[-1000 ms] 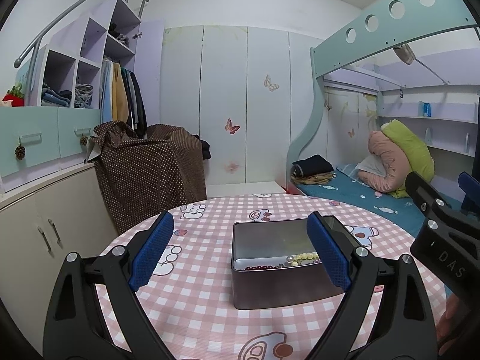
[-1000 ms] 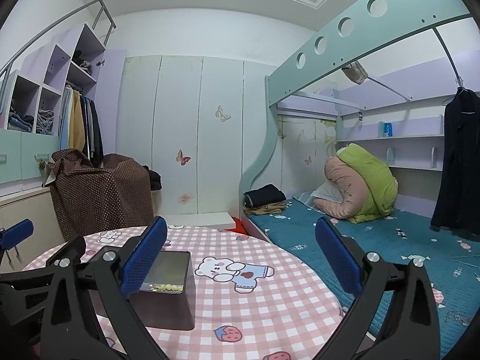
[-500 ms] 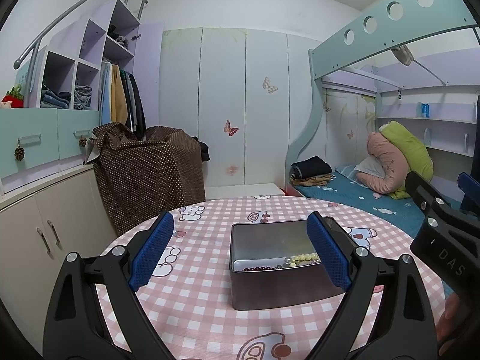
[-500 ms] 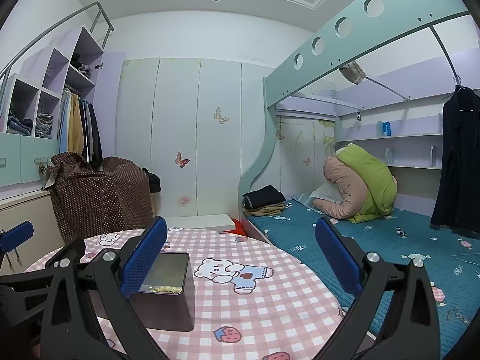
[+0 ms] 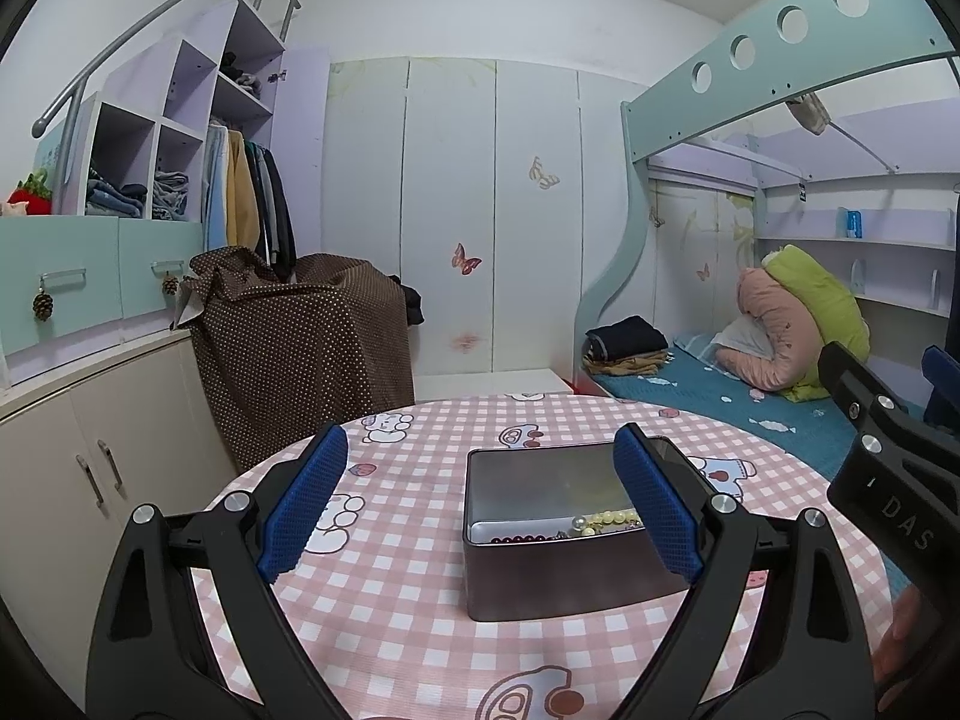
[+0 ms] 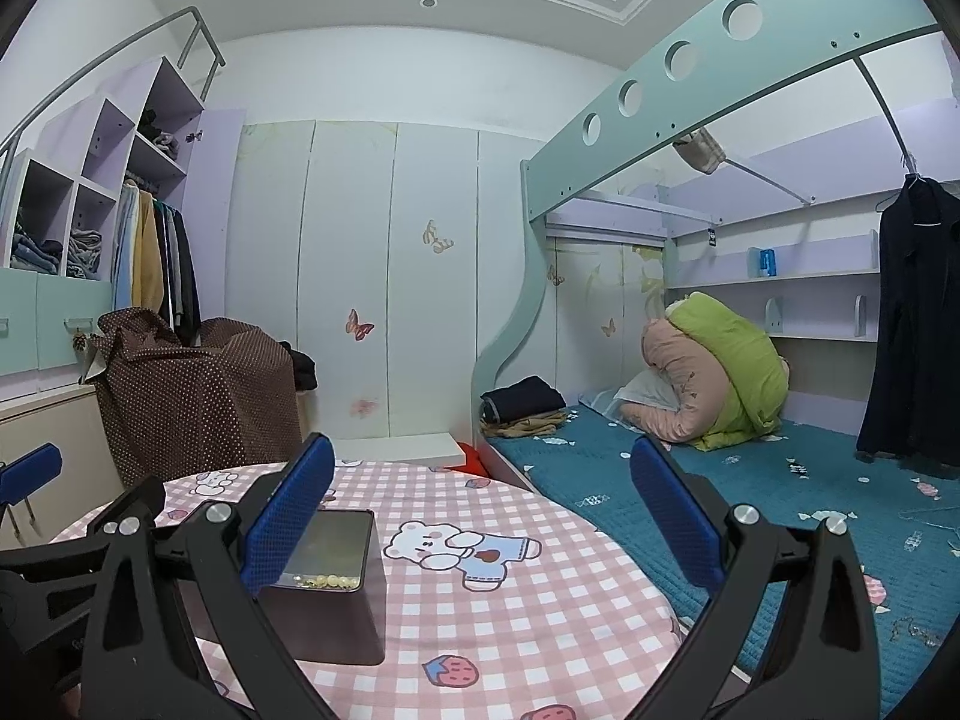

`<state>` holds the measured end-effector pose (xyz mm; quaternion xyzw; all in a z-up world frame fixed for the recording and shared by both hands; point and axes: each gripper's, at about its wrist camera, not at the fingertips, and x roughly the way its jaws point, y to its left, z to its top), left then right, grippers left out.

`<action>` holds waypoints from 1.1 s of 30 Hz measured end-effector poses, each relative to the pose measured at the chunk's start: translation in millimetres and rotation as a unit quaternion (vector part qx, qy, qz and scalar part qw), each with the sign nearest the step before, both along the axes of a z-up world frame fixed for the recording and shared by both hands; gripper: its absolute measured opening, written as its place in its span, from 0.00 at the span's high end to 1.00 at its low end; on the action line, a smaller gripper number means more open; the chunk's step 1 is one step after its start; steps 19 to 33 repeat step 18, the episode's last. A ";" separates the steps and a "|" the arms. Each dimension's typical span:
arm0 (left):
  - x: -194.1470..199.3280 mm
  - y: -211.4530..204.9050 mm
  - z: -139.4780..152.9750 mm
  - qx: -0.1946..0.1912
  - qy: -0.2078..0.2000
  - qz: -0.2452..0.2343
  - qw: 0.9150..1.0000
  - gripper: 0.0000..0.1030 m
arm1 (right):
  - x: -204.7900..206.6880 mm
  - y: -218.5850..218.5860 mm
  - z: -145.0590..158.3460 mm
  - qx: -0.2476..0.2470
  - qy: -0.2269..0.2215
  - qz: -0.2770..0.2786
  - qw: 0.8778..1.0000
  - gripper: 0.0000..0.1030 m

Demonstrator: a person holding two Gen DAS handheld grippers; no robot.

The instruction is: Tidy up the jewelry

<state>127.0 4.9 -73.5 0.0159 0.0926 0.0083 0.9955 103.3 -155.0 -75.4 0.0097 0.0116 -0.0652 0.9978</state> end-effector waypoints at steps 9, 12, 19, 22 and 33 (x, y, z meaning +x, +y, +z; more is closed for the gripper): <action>-1.5 -0.1 1.7 0.001 -0.004 -0.001 1.000 0.12 | -1.2 0.0 -0.2 0.004 -0.002 -0.004 1.000 0.07; -1.1 -0.5 2.2 0.003 -0.002 0.002 1.000 0.12 | -1.7 0.4 0.2 0.003 -0.005 -0.004 1.000 0.07; 0.2 -0.1 4.3 0.003 -0.002 0.003 1.000 0.12 | -1.9 1.9 0.7 0.003 -0.005 -0.004 1.000 0.07; 0.2 -0.1 4.3 0.003 -0.002 0.003 1.000 0.12 | -1.9 1.9 0.7 0.003 -0.005 -0.004 1.000 0.07; 0.2 -0.1 4.3 0.003 -0.002 0.003 1.000 0.12 | -1.9 1.9 0.7 0.003 -0.005 -0.004 1.000 0.07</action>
